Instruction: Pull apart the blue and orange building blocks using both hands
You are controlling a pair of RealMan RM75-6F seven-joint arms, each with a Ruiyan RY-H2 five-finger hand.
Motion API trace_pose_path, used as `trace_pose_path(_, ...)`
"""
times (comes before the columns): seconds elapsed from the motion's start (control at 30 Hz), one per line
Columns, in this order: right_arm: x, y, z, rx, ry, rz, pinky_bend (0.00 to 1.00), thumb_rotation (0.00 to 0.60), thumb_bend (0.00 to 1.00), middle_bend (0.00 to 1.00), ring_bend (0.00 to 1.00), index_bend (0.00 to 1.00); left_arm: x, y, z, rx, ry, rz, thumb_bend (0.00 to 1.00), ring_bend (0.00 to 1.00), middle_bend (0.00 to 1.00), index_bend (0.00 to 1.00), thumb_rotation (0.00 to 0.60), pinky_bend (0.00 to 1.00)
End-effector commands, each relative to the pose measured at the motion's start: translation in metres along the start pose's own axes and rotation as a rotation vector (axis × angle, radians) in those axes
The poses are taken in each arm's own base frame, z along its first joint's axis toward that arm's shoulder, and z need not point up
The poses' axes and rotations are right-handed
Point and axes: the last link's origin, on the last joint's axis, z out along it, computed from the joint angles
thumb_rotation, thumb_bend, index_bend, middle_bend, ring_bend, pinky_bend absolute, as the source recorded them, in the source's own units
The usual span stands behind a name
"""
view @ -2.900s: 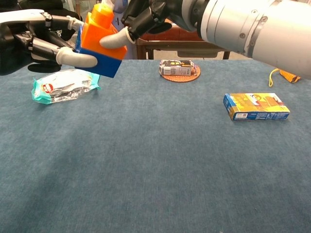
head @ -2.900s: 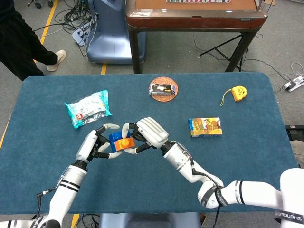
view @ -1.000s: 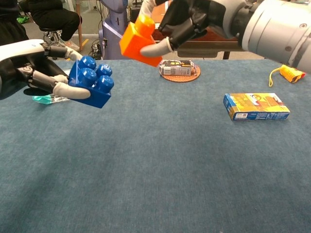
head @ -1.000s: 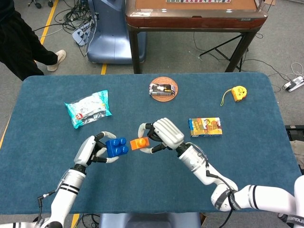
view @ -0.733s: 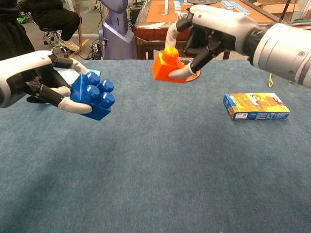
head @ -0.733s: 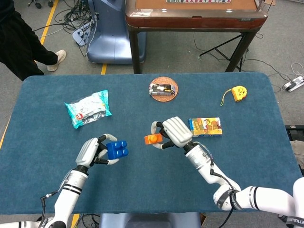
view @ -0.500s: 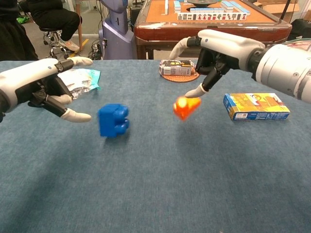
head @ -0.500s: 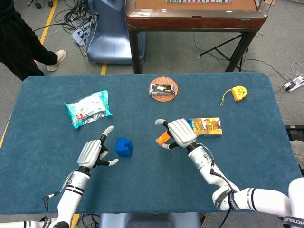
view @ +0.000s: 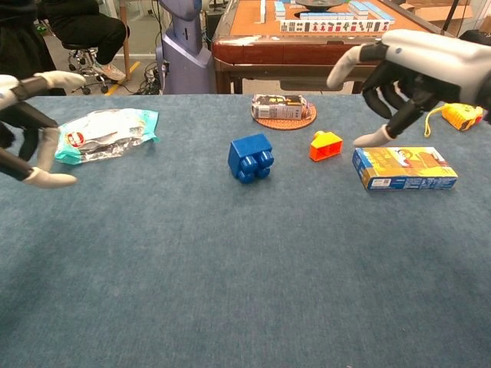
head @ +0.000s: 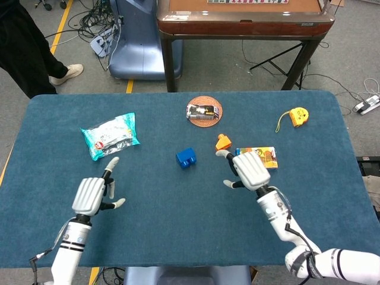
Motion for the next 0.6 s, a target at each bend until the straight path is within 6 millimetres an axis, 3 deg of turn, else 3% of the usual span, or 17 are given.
trace_pose_path(0.03, 0.006, 0.014, -0.022, -0.030, 0.018, -0.050, 0.78, 0.600, 0.06, 0.61, 0.59, 0.31, 0.014, -0.035, -0.023, 0.042, 0.059, 0.129, 0.00, 0.49, 0.50, 0.00, 0.600, 0.77)
trace_pose_path(0.2, 0.014, 0.038, -0.054, -0.088, 0.070, -0.076, 0.71, 0.600, 0.06, 0.53, 0.51, 0.31, 0.031, -0.073, -0.046, 0.071, 0.120, 0.189, 0.00, 0.33, 0.39, 0.04, 0.600, 0.51)
trace_pose_path(0.33, 0.019, 0.056, -0.077, -0.140, 0.133, -0.086, 0.76, 0.600, 0.09, 0.51, 0.50, 0.32, 0.042, -0.099, -0.059, 0.115, 0.175, 0.291, 0.00, 0.12, 0.12, 0.16, 0.600, 0.45)
trace_pose_path(0.4, 0.020, 0.064, -0.091, -0.161, 0.153, -0.094, 0.78, 0.600, 0.09, 0.49, 0.49, 0.32, 0.045, -0.108, -0.067, 0.135, 0.167, 0.269, 0.00, 0.10, 0.10, 0.19, 0.600, 0.45)
trace_pose_path(0.6, 0.024, 0.087, -0.133, -0.226, 0.196, -0.066, 0.63, 0.600, 0.00, 0.44, 0.39, 0.32, 0.061, -0.133, -0.090, 0.211, 0.141, 0.285, 0.00, 0.12, 0.11, 0.17, 0.600, 0.40)
